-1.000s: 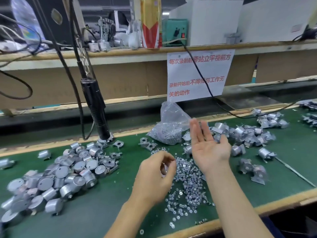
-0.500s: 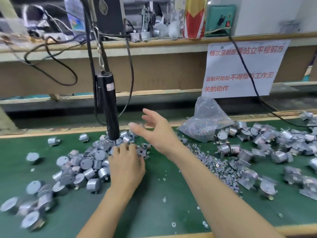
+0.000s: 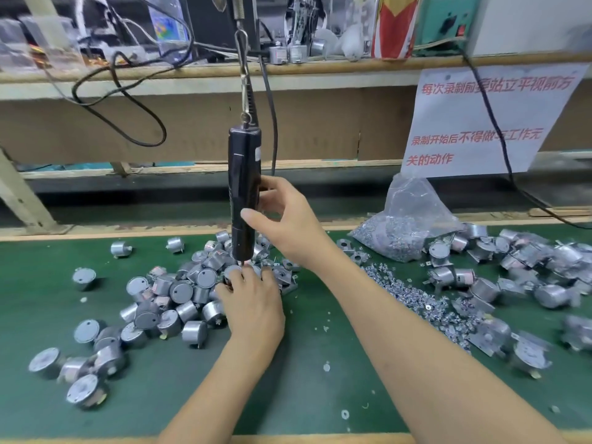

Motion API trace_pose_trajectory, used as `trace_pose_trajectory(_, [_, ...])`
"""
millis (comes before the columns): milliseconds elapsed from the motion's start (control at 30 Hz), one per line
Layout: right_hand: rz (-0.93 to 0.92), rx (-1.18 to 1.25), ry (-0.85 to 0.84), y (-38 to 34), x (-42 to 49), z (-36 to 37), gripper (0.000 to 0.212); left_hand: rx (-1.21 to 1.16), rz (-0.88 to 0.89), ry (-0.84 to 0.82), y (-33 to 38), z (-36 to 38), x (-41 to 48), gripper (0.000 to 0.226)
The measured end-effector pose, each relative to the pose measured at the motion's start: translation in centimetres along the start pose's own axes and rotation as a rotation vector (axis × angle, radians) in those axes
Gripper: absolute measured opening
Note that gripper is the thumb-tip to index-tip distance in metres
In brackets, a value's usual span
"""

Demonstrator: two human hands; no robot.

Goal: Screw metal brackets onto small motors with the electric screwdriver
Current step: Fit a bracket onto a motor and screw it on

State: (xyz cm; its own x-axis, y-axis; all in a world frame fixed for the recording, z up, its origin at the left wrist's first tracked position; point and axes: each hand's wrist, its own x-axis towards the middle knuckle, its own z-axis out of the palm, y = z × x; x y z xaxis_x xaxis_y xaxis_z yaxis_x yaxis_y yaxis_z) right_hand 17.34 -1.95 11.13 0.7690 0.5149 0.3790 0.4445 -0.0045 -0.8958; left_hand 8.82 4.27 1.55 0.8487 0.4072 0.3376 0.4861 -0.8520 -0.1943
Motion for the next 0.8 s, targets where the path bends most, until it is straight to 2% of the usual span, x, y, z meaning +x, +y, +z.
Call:
trace_pose_trajectory(100, [0.001, 0.02, -0.004, 0.0, 0.1, -0.7, 0.062, 0.027, 0.02, -0.026, 0.2, 0.2, 0.1, 0.017])
trace_pose_trajectory(200, [0.036, 0.003, -0.057, 0.0, 0.4, -0.6, 0.082, 0.008, 0.115, -0.047, 0.0, 0.3, 0.2, 0.035])
trace_pose_trajectory(300, [0.028, -0.035, -0.006, -0.4, 0.7, 0.2, 0.067, -0.158, 0.224, -0.099, -0.5, 1.1, 0.0, 0.045])
trace_pose_trajectory(367, [0.021, -0.041, 0.068, -0.5, 0.9, 0.4, 0.05, -0.256, 0.237, -0.009, -1.0, 0.7, -0.6, 0.049])
trace_pose_trajectory(400, [0.013, -0.042, 0.078, -0.5, 1.0, 0.5, 0.043, -0.283, 0.203, 0.068, -1.3, 0.9, -0.9, 0.053])
trace_pose_trajectory(467, [-0.009, -0.05, 0.045, -0.6, 1.1, 0.5, 0.034, -0.362, 0.023, 0.158, -1.9, 1.2, -1.6, 0.066])
trace_pose_trajectory(533, [-0.02, -0.037, 0.047, -0.5, 1.1, 0.4, 0.028, -0.401, -0.124, 0.125, -2.3, 1.7, -2.0, 0.077])
trace_pose_trajectory(700, [-0.02, 0.009, 0.268, 0.7, 0.8, -1.1, 0.02, -0.338, 0.007, 0.012, -1.4, 2.5, -2.4, 0.068])
trace_pose_trajectory(800, [-0.015, -0.016, 0.336, 1.5, 0.7, -3.1, 0.017, -0.334, 0.013, -0.053, -0.8, 2.8, -1.5, 0.057])
